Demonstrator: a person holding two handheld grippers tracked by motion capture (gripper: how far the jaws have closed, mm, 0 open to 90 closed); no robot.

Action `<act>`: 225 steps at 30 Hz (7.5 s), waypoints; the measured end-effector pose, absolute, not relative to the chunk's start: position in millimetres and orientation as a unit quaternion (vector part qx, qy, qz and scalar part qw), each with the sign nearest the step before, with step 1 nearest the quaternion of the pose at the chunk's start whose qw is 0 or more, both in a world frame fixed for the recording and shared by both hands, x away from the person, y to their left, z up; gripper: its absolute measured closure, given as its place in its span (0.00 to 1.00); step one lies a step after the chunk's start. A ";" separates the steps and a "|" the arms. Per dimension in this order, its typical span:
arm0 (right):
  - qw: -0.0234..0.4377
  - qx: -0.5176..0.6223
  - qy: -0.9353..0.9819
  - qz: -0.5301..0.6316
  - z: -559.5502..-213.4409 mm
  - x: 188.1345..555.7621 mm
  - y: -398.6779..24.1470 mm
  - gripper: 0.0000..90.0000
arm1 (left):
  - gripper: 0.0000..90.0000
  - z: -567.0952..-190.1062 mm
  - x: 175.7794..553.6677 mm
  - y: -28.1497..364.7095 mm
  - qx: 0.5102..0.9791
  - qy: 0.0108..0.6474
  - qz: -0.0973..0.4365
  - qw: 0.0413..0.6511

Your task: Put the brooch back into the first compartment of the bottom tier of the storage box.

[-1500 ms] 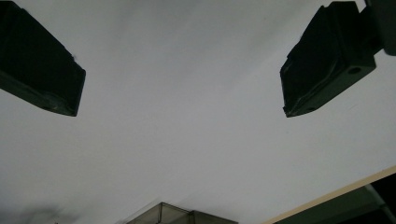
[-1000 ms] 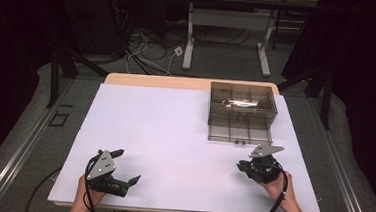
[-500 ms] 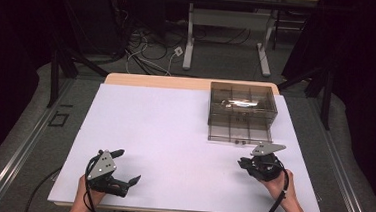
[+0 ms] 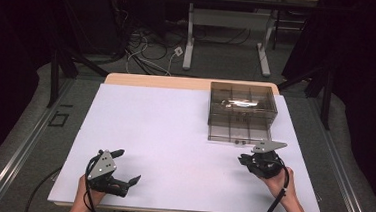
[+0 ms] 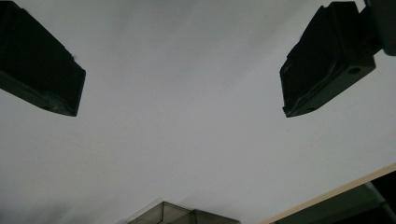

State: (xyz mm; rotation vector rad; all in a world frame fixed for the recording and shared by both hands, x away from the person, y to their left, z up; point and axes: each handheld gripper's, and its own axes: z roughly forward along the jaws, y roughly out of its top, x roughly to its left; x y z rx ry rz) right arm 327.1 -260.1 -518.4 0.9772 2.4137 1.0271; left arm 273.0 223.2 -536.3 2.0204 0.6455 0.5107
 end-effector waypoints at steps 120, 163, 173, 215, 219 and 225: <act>0.211 0.328 0.845 0.366 -505.5 385.7 -215.7 0.90 | 0.00 -537.8 273.7 223.2 0.820 0.267 0.210 0.460; 0.222 0.328 0.843 0.363 -503.8 405.6 -200.6 0.90 | 0.00 -538.1 273.6 222.8 0.820 0.268 0.209 0.461; 0.225 0.334 0.842 0.358 -507.9 413.1 -199.6 0.90 | 0.00 -537.8 273.7 222.8 0.821 0.267 0.208 0.459; 0.225 0.360 0.848 0.318 -524.4 436.0 -191.7 0.90 | 0.00 -538.0 274.1 223.2 0.821 0.268 0.211 0.458; 0.226 0.357 0.848 0.319 -525.2 437.9 -191.2 0.90 | 0.00 -538.0 273.6 223.1 0.821 0.270 0.208 0.459; 0.225 0.362 0.850 0.311 -525.2 441.8 -191.7 0.90 | 0.00 -537.9 273.6 222.6 0.821 0.268 0.210 0.459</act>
